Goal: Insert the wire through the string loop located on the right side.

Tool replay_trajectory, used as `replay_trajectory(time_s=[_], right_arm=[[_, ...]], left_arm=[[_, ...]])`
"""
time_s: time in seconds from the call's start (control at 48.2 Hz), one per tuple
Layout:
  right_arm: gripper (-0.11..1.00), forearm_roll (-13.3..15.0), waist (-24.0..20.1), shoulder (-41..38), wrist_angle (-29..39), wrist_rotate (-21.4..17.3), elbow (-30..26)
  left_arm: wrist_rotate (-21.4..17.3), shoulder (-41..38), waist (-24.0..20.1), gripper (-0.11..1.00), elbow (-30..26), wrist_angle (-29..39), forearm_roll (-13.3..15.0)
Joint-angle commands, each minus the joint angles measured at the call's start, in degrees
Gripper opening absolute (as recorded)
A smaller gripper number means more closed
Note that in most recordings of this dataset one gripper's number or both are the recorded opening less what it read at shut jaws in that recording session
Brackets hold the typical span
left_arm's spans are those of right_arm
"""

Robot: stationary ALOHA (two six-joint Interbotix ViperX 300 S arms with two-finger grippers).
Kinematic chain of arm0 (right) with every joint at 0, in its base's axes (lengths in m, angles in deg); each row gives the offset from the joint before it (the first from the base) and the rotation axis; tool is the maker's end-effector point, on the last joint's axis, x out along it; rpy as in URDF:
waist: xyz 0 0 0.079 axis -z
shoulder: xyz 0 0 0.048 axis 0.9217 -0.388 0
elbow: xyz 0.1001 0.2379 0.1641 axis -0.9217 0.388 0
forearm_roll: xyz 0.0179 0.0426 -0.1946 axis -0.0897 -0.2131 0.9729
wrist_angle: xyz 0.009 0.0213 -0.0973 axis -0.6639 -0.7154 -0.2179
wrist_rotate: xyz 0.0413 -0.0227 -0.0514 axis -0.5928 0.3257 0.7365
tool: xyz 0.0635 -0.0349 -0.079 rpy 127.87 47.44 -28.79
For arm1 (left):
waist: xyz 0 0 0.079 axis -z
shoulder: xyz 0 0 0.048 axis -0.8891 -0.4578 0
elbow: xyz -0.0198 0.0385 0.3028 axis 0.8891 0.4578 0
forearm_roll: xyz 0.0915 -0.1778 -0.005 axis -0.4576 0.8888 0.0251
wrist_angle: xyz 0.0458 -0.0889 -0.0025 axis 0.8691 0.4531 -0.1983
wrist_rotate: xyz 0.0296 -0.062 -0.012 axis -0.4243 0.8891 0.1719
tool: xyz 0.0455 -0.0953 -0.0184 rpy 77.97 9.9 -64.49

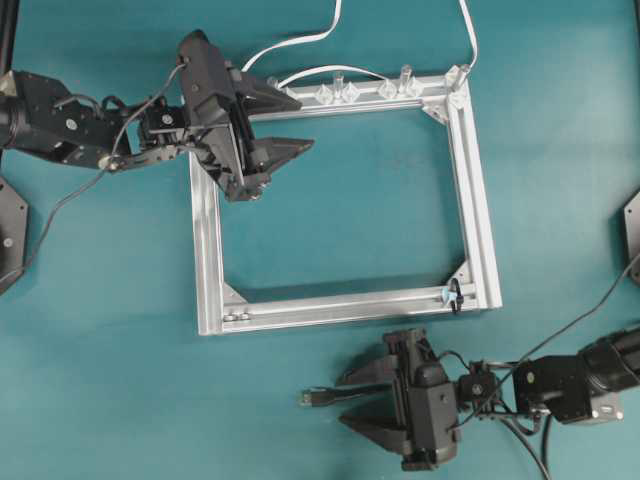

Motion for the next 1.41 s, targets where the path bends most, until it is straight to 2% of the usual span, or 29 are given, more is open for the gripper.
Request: replay_trajectory(time_s=[0.0,0.124,0.228,0.29,0.352,0.497,1.078,1.244,1.389], right_arm=[[0.66,-0.35,0.26,0.62,-0.18,-0.09,-0.09],[0.61,-0.35,0.35,0.62,0.26,0.0,0.0],[0.34,-0.7,0.79,0.62,2.02,0.0,0.18],[0.19,-2.2,1.23,0.62,2.99,0.0,0.18],[0.11,-3.78,1.41,0.62,3.16,0.09,0.09],[0.11,-5.98,1.58,0.7,3.43,0.35,0.09],[0.11,-5.98,1.67,3.78,5.1,0.97,0.18],[0.11,-6.5,1.67,8.17,7.82,4.92,0.18],[0.11,-9.58,1.67,12.13,8.35,9.76,0.18]], left_arm=[[0.35,1.23,0.35,0.69,-0.7,-0.18,-0.18],[0.35,1.32,0.7,0.69,-0.79,-0.18,-0.18],[0.35,1.32,1.14,0.69,-0.88,-0.18,-0.18],[0.35,1.32,1.32,0.69,-0.97,-0.18,-0.18],[0.35,1.32,1.49,0.69,-0.97,-0.18,-0.18],[0.35,1.58,1.85,0.69,-0.88,-0.18,-0.18],[0.44,1.58,2.11,0.68,-0.7,-0.18,-0.18],[0.35,1.58,2.11,0.68,-0.7,0.0,-0.18],[0.44,1.58,2.11,0.68,-0.88,0.0,-0.18]])
